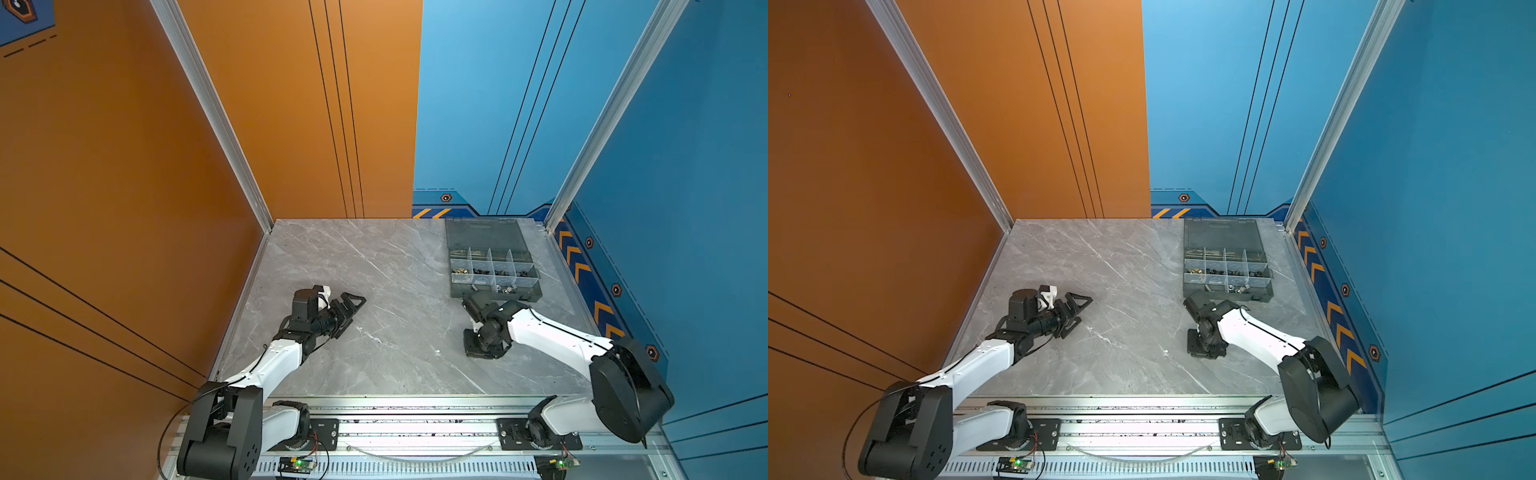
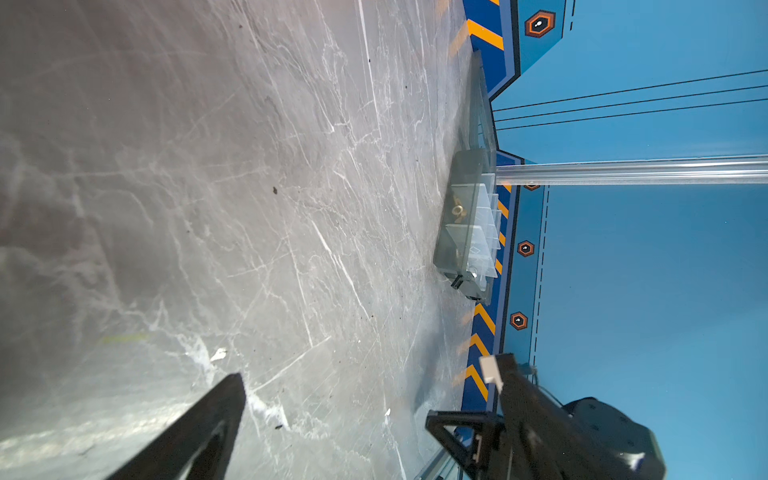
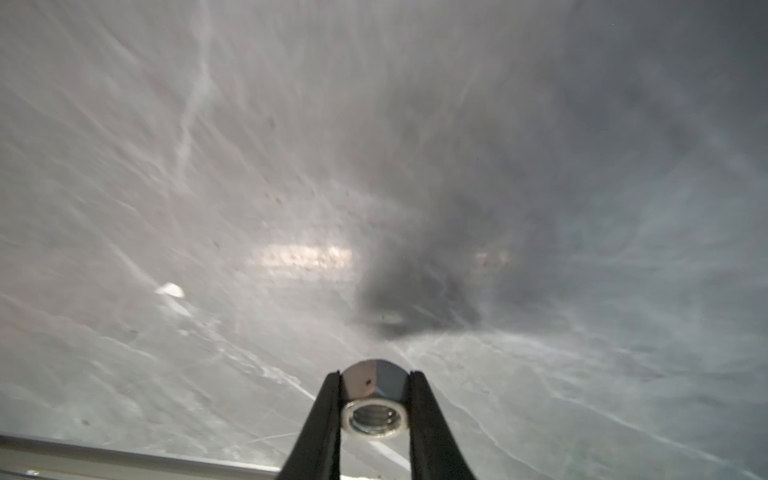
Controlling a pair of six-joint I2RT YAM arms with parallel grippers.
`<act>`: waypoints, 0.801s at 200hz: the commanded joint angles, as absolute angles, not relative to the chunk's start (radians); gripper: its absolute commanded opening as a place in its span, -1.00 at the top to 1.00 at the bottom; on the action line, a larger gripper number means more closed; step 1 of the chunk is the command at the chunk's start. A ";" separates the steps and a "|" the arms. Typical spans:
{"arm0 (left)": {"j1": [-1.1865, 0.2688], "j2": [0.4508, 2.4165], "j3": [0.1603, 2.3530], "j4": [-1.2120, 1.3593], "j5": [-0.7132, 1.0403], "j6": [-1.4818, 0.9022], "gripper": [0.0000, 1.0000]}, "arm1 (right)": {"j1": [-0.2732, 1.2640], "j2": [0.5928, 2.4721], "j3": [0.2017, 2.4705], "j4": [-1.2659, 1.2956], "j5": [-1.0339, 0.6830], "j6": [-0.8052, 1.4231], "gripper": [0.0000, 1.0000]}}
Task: Sort the screws and nuts into containers
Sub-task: 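Lift the silver nut and carry it over the organizer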
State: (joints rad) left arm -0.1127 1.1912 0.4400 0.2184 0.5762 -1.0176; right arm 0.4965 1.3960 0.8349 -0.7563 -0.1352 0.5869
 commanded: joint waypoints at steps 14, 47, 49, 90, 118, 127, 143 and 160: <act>-0.121 1.177 0.463 0.223 0.567 -1.004 -0.95 | 0.284 1.338 0.988 -0.772 -0.159 0.429 0.87; -0.120 1.180 0.461 0.222 0.559 -1.005 -0.95 | 0.098 1.383 1.120 -0.772 -0.144 0.356 0.85; -0.121 1.180 0.462 0.222 0.558 -1.005 -0.95 | 0.089 1.390 1.126 -0.772 -0.141 0.355 0.86; -0.120 1.184 0.460 0.222 0.556 -1.004 -0.95 | -0.029 1.554 1.267 -0.751 -0.091 0.308 0.87; -0.120 1.187 0.463 0.224 0.553 -1.004 -0.95 | -0.075 1.685 1.344 -0.735 -0.098 0.303 0.87; -0.120 1.187 0.462 0.224 0.553 -1.005 -0.95 | -0.082 1.721 1.363 -0.727 -0.100 0.310 0.87; -0.118 1.190 0.463 0.223 0.553 -1.003 -0.95 | -0.083 1.775 1.392 -0.719 -0.102 0.317 0.87; -0.115 1.192 0.465 0.225 0.555 -1.005 -0.95 | -0.079 1.825 1.412 -0.697 -0.103 0.326 0.84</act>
